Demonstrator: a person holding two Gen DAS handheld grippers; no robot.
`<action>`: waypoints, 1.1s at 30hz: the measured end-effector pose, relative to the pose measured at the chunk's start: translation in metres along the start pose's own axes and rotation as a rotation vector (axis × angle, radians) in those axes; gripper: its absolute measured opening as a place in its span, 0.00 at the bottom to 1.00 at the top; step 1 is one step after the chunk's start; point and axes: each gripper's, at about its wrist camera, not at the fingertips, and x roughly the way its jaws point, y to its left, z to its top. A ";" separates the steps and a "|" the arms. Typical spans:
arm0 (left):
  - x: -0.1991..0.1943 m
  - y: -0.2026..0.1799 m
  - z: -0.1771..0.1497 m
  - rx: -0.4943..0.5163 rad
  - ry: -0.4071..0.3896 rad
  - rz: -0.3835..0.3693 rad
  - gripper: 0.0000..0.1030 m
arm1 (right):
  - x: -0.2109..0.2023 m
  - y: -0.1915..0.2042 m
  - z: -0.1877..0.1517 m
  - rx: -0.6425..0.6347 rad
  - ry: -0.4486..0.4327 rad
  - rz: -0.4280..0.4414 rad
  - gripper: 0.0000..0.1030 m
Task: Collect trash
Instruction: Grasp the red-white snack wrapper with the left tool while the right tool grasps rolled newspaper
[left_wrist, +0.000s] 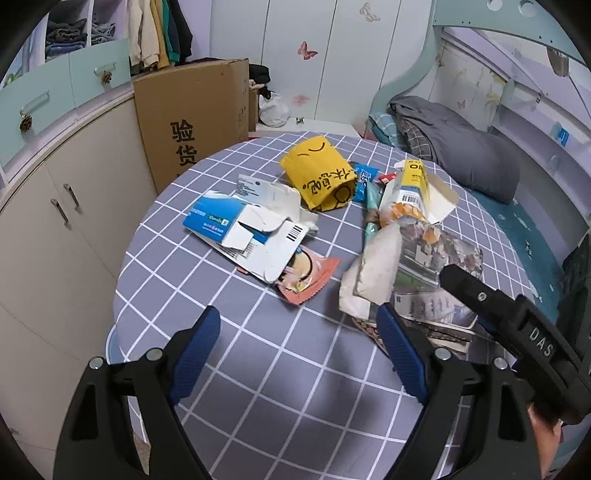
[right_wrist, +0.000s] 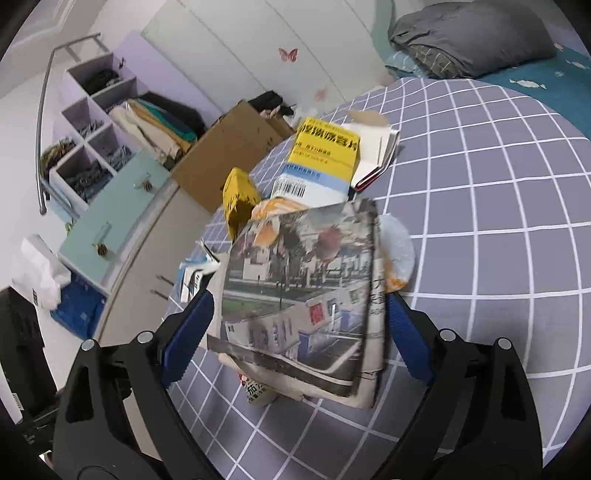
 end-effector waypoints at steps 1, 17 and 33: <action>0.002 -0.002 -0.001 0.003 0.001 0.015 0.82 | 0.003 0.002 0.001 -0.009 0.011 -0.004 0.86; 0.011 -0.020 -0.007 0.007 0.042 -0.011 0.82 | -0.056 0.015 0.011 -0.133 -0.247 0.070 0.06; 0.051 -0.061 -0.004 0.050 0.155 0.009 0.25 | -0.058 0.022 -0.002 -0.321 -0.257 -0.013 0.07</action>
